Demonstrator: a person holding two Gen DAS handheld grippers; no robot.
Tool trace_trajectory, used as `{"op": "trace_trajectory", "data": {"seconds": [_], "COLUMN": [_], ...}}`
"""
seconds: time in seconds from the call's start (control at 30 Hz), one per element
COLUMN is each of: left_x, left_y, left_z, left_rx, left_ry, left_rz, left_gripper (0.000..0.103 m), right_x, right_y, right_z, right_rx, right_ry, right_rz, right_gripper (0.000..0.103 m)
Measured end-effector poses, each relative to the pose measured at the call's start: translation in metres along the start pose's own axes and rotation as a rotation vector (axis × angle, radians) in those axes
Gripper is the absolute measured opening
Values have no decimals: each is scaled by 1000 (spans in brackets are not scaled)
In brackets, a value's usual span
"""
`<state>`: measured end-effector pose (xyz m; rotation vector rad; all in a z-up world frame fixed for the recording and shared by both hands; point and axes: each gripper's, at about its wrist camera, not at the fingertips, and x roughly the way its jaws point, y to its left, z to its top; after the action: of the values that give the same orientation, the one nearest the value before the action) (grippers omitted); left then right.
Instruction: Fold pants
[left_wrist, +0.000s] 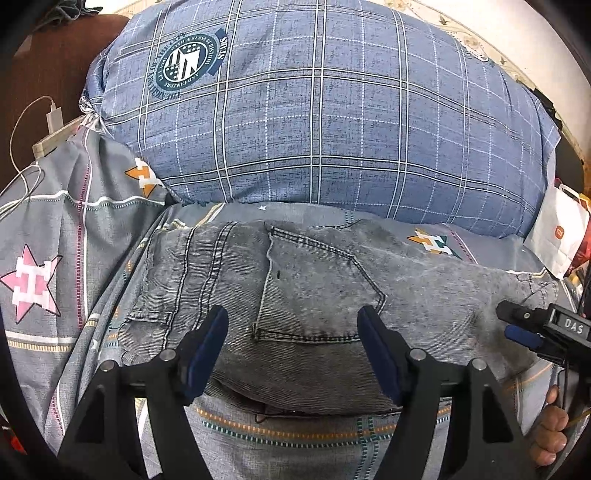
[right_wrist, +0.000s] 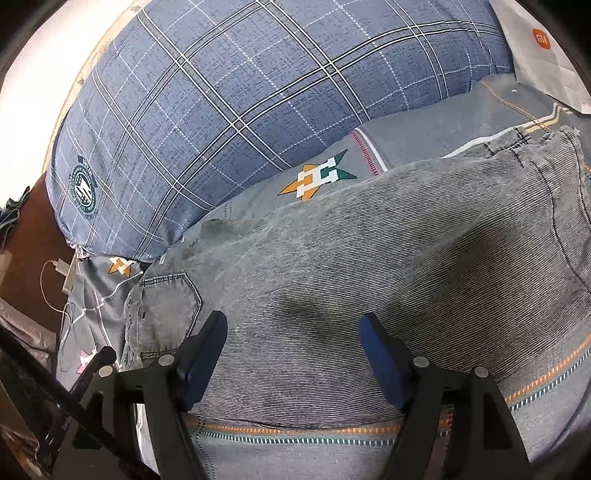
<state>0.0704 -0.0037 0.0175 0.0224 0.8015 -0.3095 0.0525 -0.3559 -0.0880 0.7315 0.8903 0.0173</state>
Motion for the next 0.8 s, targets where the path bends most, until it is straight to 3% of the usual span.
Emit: {"op": "trace_trajectory", "data": {"seconds": [0.37,0.57,0.73,0.8], "left_x": [-10,-15,-12,-11], "left_y": [-4,-10,-20,-24], "left_z": [-1,-2,-6,-9], "left_rx": [-2,14,40,54], "left_ry": [-45,-63,-55,-56], "left_rz": [-20,-29,-40,-37], "left_gripper": [72,72,72,72], "right_x": [-7,-49,-74,-73], "right_y": [5,2,-18,-36], "right_z": [1,23,40,41], "right_rx": [-34,-9,-78,-32], "right_ry": [-23,-37,-99,-119], "right_rz": [-42,-69,-135,-133], "right_gripper": [79,77,77,75]}}
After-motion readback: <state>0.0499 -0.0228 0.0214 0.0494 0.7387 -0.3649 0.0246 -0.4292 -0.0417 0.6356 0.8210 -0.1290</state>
